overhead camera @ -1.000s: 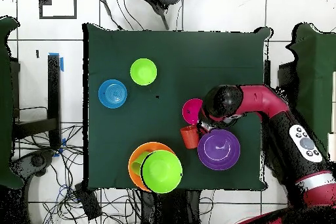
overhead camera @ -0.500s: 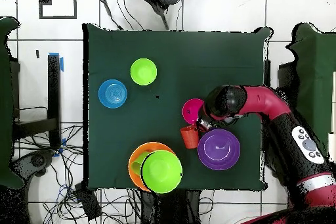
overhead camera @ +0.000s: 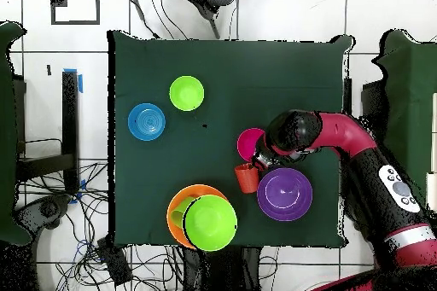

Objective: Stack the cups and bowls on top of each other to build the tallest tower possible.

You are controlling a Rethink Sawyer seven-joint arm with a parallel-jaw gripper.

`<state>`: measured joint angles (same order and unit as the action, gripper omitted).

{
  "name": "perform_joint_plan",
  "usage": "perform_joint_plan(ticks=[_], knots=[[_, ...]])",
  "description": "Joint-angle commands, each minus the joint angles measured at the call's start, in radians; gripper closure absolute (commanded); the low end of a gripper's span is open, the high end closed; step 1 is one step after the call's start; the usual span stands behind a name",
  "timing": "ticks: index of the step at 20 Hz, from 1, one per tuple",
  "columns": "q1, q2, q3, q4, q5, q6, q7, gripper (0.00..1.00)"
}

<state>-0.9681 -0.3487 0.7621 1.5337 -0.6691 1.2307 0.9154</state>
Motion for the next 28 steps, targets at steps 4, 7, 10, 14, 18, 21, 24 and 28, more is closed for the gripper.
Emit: perform_joint_plan(ticks=[4, 7, 10, 14, 18, 21, 24, 28], knots=[[0.035, 0.05, 0.0, -0.031, -0.003, -0.036, -0.125, 0.0], [0.037, 0.06, -0.011, -0.03, -0.021, -0.046, -0.129, 0.0], [0.038, 0.065, -0.02, -0.027, -0.032, -0.05, -0.129, 0.0], [0.037, 0.076, -0.027, -0.025, -0.035, -0.049, -0.129, 0.0], [0.038, 0.085, -0.035, -0.025, -0.033, -0.041, -0.122, 0.0], [0.038, 0.088, -0.038, -0.021, -0.035, -0.04, -0.118, 0.0], [0.044, 0.091, -0.037, -0.026, -0.032, -0.033, -0.111, 0.0], [0.045, 0.099, -0.04, -0.023, -0.03, -0.037, -0.107, 0.0]])
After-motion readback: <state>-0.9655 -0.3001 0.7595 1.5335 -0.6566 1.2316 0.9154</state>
